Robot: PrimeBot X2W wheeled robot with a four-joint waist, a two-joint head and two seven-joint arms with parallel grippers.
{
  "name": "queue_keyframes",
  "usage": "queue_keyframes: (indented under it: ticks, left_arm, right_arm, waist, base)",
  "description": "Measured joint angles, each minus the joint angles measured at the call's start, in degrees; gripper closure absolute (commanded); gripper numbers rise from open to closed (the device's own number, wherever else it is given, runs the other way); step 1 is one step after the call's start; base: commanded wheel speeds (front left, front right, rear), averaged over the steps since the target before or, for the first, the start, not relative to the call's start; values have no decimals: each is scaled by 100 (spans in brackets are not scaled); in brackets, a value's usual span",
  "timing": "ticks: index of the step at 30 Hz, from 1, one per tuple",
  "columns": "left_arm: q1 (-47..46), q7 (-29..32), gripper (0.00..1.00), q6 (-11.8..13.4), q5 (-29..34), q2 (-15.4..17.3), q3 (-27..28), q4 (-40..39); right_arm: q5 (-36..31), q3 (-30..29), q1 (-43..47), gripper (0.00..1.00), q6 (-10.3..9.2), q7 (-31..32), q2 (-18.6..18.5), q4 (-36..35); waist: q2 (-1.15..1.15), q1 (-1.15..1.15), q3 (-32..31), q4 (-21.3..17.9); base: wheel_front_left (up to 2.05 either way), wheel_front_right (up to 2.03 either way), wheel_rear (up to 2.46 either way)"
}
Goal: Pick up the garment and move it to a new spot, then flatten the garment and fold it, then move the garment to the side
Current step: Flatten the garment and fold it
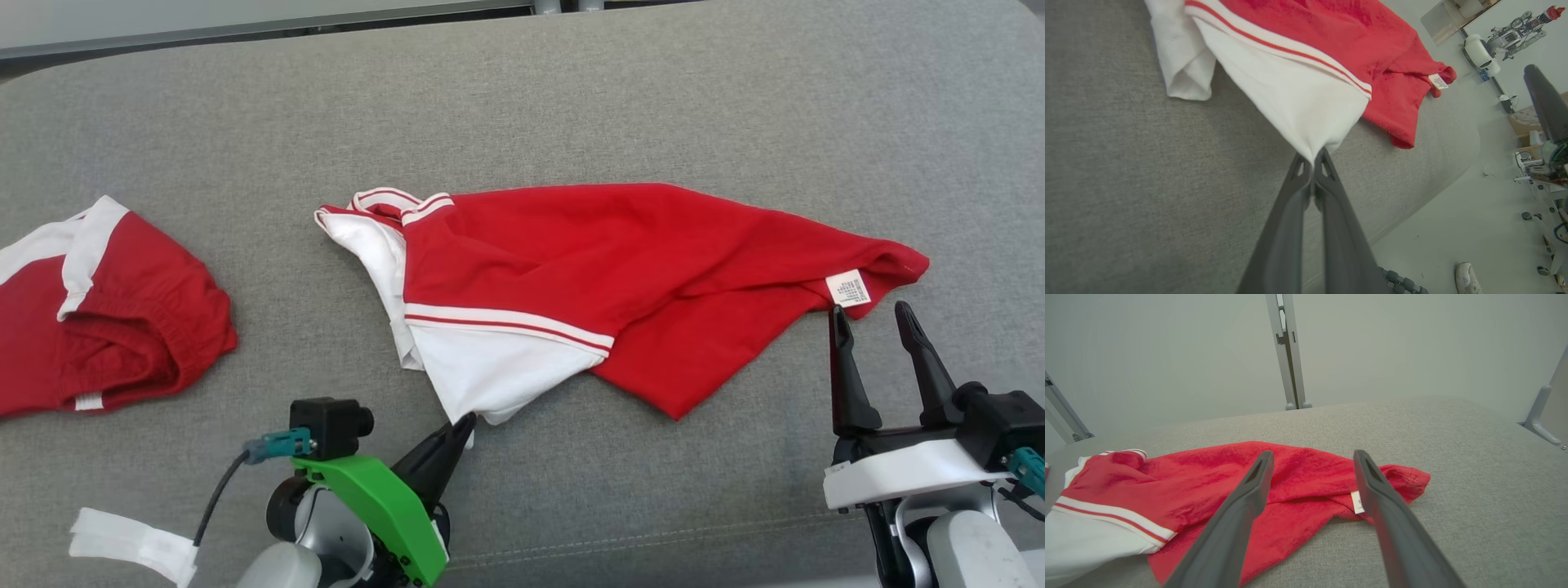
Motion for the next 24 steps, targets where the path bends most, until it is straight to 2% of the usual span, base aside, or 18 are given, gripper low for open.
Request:
queue_keyframes:
  ticks: [3,5,9,13,14,15,16,21,24]
  left_arm:
    - [43,216,100,0,-249,221,119,-401]
    - [10,411,100,0,-511,257,144,-425]
    - [-174,854,100,0,-914,363,141,-103]
    - [-407,965,100,0,-1043,442,99,367]
    - [-435,927,71,0,-1058,438,96,458]
    - [-462,910,13,0,-1049,437,67,554]
    - [-488,854,0,0,-1004,436,38,652]
    - [-580,442,0,11,-701,426,33,879]
    - [-576,73,0,143,-405,445,33,948]
  right_arm:
    - [2,32,1,0,0,0,-10,19]
    - [3,67,-19,0,0,0,-16,35]
    - [5,141,-94,0,0,0,-27,53]
    - [25,157,-118,0,1,0,-67,77]
    - [25,156,-119,0,1,0,-65,77]
    - [25,158,-119,0,1,0,-62,77]
    - [25,157,-119,0,1,0,-60,77]
    - [25,130,-116,0,1,0,-53,78]
    - [16,89,-93,0,1,0,-45,76]
  waist:
    - [0,0,15,96]
    - [0,0,26,121]
    - [0,0,40,89]
    - [0,0,52,20]
    - [0,0,52,2]
    - [0,0,51,-16]
    - [0,0,50,-32]
    - [0,0,37,-64]
    - [0,0,0,-51]
  base:
    - [0,0,0]
    - [0,0,0]
    - [0,0,0]
    - [0,0,0]
    - [0,0,0]
    - [0,0,0]
    - [0,0,0]
    - [0,0,0]
    - [0,0,0]
